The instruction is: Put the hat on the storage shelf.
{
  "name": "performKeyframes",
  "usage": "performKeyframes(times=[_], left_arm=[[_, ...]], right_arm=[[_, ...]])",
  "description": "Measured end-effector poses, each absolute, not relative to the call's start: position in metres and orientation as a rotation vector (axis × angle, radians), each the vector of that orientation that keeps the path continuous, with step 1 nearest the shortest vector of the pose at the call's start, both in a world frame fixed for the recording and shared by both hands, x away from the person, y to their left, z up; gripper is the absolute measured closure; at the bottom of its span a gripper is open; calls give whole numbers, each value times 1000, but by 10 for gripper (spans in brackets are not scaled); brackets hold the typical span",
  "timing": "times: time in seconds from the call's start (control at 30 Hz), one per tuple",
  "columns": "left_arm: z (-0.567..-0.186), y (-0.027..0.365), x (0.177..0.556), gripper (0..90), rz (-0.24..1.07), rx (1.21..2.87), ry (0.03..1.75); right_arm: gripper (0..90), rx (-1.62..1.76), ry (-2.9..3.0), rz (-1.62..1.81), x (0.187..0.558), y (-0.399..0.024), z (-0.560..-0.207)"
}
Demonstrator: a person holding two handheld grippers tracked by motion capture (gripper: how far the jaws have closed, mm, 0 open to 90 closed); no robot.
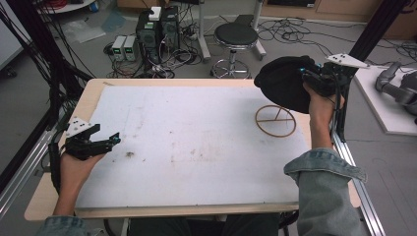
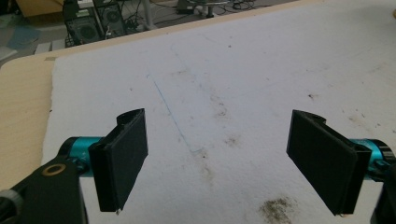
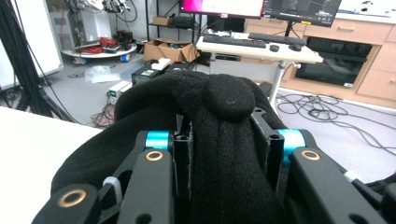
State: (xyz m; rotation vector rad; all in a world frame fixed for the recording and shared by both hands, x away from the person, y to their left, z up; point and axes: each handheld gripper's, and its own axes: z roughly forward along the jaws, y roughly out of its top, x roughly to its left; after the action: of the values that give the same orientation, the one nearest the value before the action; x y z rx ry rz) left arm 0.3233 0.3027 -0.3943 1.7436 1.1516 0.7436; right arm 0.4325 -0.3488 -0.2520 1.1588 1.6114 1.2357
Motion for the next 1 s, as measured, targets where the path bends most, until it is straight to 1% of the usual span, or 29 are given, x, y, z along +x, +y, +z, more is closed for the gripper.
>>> performKeyframes(times=[0.37, 0.5, 1.0], left_arm=[[-394, 303, 323, 208, 743, 1747, 1150], [-394, 302, 323, 208, 743, 1745, 1150], [-394, 302, 323, 208, 741, 1746, 1151]], right_arm=[[591, 1163, 1606, 1234, 430, -350, -255], [582, 1166, 1610, 1240, 430, -352, -255], [440, 1189, 1618, 1240, 430, -356, -256]])
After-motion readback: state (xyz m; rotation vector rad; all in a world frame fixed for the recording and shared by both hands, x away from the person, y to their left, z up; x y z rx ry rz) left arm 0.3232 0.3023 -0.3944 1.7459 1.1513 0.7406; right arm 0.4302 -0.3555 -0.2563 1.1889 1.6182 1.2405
